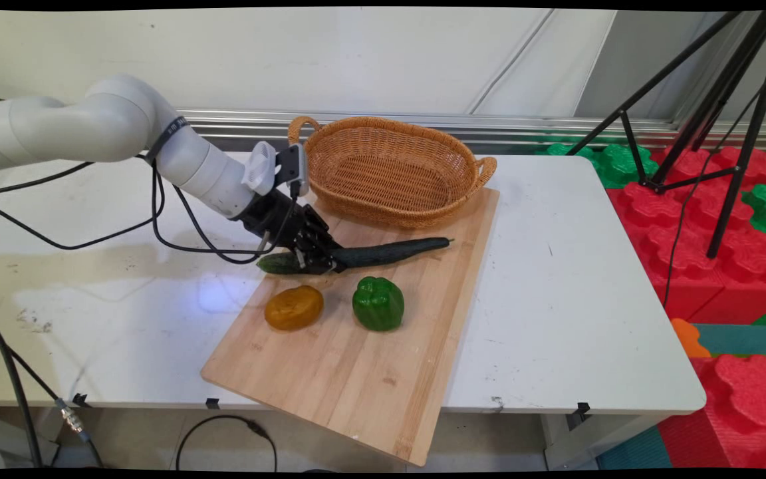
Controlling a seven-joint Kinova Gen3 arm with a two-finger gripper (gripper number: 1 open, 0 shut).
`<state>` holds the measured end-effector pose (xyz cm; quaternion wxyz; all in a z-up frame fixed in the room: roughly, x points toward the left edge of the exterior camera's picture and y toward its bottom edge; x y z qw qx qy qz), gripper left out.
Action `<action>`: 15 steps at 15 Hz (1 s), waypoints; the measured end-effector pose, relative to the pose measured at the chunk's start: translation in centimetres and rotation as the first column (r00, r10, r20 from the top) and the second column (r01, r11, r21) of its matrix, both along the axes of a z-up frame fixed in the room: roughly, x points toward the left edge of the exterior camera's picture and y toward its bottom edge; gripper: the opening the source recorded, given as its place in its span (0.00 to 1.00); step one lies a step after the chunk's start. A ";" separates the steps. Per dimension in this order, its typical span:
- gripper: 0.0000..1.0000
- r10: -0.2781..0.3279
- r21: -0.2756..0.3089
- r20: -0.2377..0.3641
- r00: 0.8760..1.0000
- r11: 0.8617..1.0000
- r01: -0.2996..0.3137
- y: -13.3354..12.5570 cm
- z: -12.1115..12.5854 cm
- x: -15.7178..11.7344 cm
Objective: Place the picked object in the vegetable basket
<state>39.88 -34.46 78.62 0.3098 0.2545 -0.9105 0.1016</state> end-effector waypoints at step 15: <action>0.00 -0.081 -0.078 -0.095 0.992 0.994 0.074 3.6 9.1 4.2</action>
